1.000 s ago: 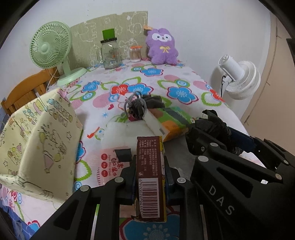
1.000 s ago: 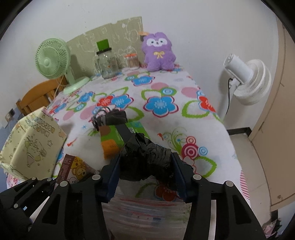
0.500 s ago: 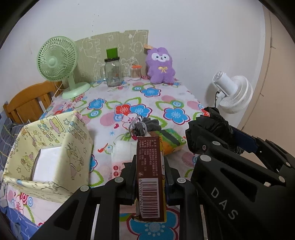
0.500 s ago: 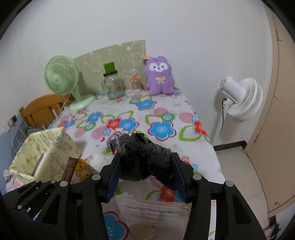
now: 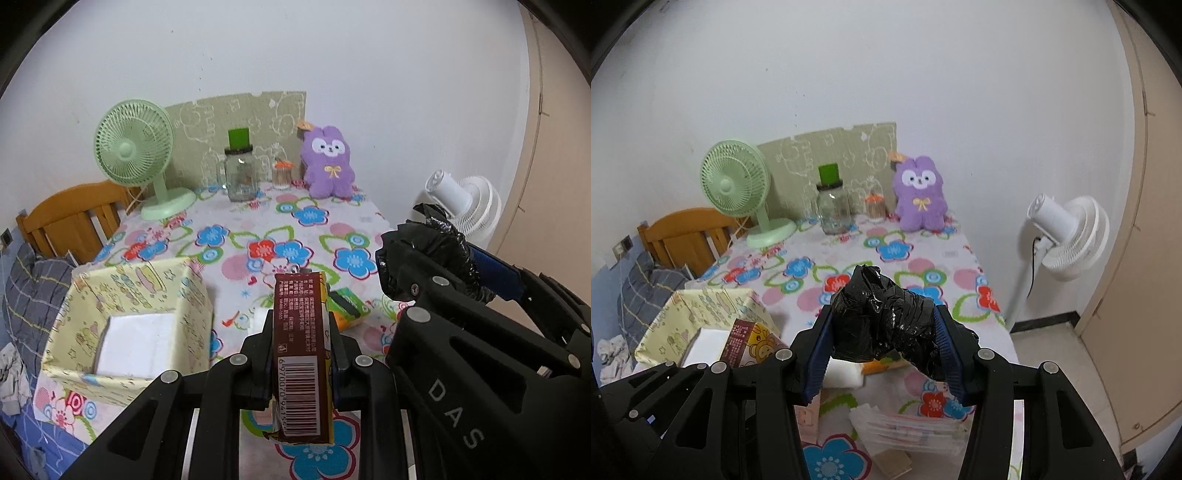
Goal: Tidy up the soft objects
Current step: 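Carry the brown box and black bag over the fabric box with both grippers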
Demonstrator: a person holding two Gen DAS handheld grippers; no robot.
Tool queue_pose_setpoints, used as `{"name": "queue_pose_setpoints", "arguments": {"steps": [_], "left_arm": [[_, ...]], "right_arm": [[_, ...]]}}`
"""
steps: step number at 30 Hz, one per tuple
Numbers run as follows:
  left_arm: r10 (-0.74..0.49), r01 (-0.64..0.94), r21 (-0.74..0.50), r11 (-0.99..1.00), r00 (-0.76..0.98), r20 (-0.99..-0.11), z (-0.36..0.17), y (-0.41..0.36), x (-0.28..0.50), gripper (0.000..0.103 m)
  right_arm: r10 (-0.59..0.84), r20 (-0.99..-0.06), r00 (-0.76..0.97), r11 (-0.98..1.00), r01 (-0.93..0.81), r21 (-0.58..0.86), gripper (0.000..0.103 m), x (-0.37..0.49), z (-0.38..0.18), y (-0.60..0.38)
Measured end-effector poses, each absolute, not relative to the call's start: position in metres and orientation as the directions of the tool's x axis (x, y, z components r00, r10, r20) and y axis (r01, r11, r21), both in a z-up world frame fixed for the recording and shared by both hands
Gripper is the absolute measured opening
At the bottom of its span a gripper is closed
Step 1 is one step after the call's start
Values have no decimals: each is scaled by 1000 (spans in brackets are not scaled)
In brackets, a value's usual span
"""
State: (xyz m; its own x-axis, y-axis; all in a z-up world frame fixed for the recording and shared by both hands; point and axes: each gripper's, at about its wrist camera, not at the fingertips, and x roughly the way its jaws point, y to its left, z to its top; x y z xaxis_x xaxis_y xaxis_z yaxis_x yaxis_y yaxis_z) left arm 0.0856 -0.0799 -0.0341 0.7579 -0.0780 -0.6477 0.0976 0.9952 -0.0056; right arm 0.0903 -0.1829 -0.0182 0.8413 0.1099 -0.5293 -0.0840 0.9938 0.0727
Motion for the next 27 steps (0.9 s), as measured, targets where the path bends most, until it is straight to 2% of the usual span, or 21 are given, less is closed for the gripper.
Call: {"name": "queue_pose_setpoints", "arguments": {"steps": [27], "left_arm": [[-32, 54, 16, 998, 780, -625, -14, -23, 86, 21]], "right_arm": [[133, -521, 843, 991, -121, 57, 56, 97, 2, -125]]}}
